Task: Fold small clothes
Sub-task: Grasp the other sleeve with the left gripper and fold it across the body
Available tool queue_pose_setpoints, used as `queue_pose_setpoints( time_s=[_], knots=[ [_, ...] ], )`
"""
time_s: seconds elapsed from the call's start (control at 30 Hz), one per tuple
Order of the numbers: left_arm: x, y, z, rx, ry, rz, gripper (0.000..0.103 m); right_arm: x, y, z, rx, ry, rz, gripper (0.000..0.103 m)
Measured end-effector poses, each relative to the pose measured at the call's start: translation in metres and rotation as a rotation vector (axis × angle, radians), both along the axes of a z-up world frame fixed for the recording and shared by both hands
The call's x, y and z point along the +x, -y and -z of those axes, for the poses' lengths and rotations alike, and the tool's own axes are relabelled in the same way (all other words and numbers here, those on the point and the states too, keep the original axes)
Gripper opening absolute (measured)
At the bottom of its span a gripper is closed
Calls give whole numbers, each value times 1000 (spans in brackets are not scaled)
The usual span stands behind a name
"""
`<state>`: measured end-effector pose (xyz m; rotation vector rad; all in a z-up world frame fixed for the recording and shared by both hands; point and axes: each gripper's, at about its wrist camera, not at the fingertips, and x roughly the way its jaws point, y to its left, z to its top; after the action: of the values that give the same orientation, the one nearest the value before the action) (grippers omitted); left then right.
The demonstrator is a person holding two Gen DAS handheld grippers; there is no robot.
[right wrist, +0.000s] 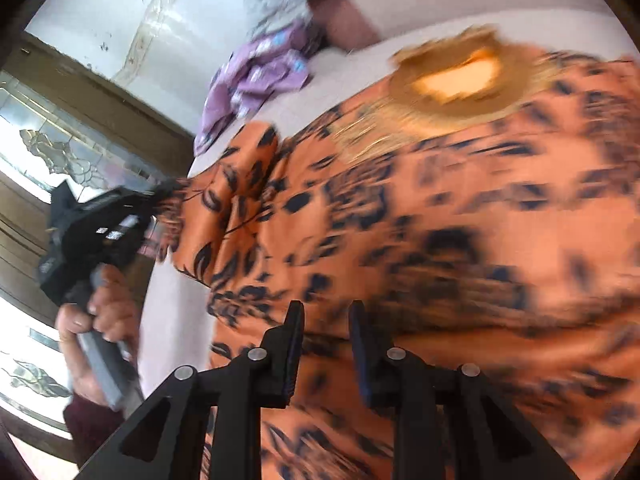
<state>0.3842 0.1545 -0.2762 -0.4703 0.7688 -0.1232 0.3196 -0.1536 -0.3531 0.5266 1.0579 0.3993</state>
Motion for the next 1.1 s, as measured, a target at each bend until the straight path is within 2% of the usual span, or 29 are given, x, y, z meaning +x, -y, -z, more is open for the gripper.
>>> queue_pose_setpoints(
  time_s=[0.07,0.17,0.2,0.27,0.3,0.37,0.4,0.43,0.47,0.5,0.57,0.6,0.63,0.67,0.73,0.8,0.83,0.87,0.9,0.97,1.03,1.1],
  knots=[
    [-13,29,-15,40,44,70,4,-14,29,-8,-11,19,40,28],
    [-34,99,-23,174,78,227,4,-38,78,-19,-5,50,122,28],
    [-47,135,-16,251,71,305,4,-46,96,-21,7,58,155,28],
    [-66,184,9,395,7,409,7,-59,116,-24,25,60,202,28],
    [-75,205,30,483,-52,464,14,-67,129,-23,25,48,224,28],
    [-87,224,56,587,-123,501,19,-71,142,-22,15,15,253,31],
    [-94,224,62,607,-138,507,19,-75,151,-24,6,-3,270,34],
    [-97,218,59,585,-137,513,19,-78,155,-25,-3,-11,280,51],
    [-100,209,52,538,-128,518,19,-82,160,-29,-13,-6,288,76],
    [-101,188,35,444,-94,509,21,-88,162,-37,-26,22,299,80],
    [-103,143,7,346,-10,431,40,-94,160,-50,-52,89,290,80],
    [-104,118,-5,323,30,363,56,-94,153,-57,-68,113,261,80],
    [-103,95,-13,308,59,296,63,-92,143,-61,-82,121,239,80],
    [-101,70,-19,292,79,224,63,-85,129,-64,-96,127,210,80],
    [-90,7,-19,241,34,45,63,-73,97,-75,-142,151,119,78],
    [-79,-40,1,184,-76,-99,61,-59,49,-89,-226,199,-3,78],
    [-74,-55,12,162,-121,-141,56,-59,31,-93,-251,214,-41,78],
    [-67,-70,27,140,-193,-177,49,-49,-4,-99,-296,239,-126,78],
    [-63,-73,38,132,-236,-182,35,-43,-28,-101,-328,249,-181,78],
    [-53,-80,59,81,-336,-169,25,-31,-81,-99,-410,274,-290,78],
    [-54,-93,63,15,-356,-189,23,-20,-132,-91,-508,279,-413,77],
    [-57,-107,54,-24,-334,-228,23,-10,-174,-79,-606,296,-508,77]
  ],
)
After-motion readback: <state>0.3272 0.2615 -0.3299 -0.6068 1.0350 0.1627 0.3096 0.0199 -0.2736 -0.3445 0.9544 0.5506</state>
